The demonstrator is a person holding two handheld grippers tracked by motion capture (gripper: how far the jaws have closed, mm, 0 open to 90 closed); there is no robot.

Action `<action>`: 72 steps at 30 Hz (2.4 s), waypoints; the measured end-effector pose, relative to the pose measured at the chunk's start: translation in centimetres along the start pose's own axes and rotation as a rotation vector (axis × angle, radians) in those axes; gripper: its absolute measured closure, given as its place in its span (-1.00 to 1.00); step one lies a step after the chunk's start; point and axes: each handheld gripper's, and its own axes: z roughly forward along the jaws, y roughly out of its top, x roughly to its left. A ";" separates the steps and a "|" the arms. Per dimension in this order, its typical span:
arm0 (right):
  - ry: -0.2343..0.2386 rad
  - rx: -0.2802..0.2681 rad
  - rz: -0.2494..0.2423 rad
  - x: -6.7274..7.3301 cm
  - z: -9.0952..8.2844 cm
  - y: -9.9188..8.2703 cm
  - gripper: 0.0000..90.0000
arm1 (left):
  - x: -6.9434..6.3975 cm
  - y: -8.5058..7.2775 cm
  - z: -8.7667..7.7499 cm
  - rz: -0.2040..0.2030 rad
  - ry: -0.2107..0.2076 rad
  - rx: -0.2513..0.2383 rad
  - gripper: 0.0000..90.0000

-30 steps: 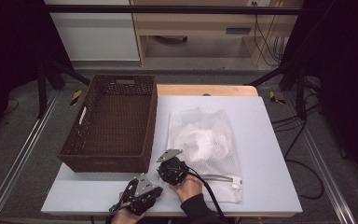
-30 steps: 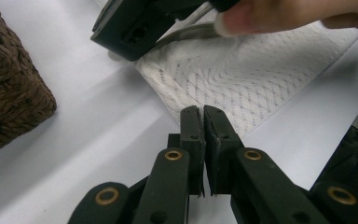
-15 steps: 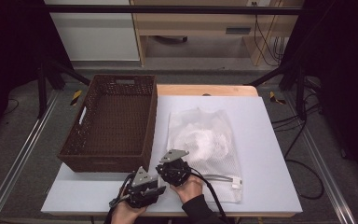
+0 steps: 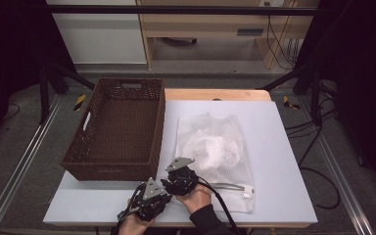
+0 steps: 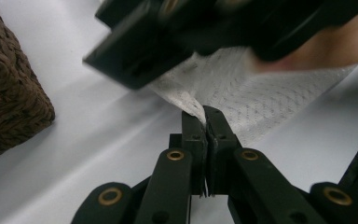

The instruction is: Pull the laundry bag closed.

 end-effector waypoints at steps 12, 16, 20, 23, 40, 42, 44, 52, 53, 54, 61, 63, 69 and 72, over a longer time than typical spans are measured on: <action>0.026 -0.015 0.021 -0.2 -1.5 0.3 0.71 | 0.1 0.0 0.0 0.037 -0.010 -0.002 0.93; 0.044 -0.014 0.026 -0.5 -2.3 0.3 0.79 | 0.1 0.0 0.0 0.038 -0.004 -0.001 0.93; 0.046 -0.015 0.025 -0.5 -2.0 0.2 0.64 | 0.0 0.0 0.0 0.036 -0.002 0.001 0.93; 0.022 0.003 0.008 0.1 -0.9 0.4 0.51 | 0.0 0.0 0.0 0.041 -0.002 0.002 0.93; 0.038 0.002 0.038 -0.4 -2.1 0.3 0.81 | 0.1 0.1 0.0 0.015 -0.008 0.007 0.93; 0.051 -0.009 0.050 -0.6 -2.5 0.1 0.81 | 0.1 0.1 0.0 0.015 -0.009 0.007 0.93; 0.066 -0.027 0.061 -0.7 -3.0 -0.1 0.81 | 0.2 0.1 0.0 0.014 -0.010 0.008 0.93; 0.075 -0.077 0.039 -0.5 -3.4 0.3 0.82 | 0.1 0.1 0.0 0.009 -0.010 0.012 0.92; 0.076 -0.071 0.030 -0.5 -3.6 0.2 0.82 | 0.1 0.1 0.0 0.009 -0.010 0.012 0.92; 0.074 -0.071 0.030 -0.5 -3.6 0.1 0.82 | 0.1 0.1 0.0 0.008 -0.011 0.012 0.92; 0.074 -0.081 0.036 -0.8 -5.2 -0.8 0.80 | 0.1 0.1 0.0 0.005 -0.009 0.012 0.92; 0.075 -0.085 0.034 -0.9 -5.5 -1.2 0.80 | 0.1 0.1 0.0 0.005 -0.009 0.012 0.92; 0.083 -0.072 0.050 -1.0 -5.7 -2.4 0.80 | 0.1 0.1 0.0 0.004 -0.007 0.012 0.92; 0.087 -0.059 0.066 -1.0 -5.3 -3.0 0.77 | 0.1 0.1 0.0 0.005 -0.006 0.012 0.92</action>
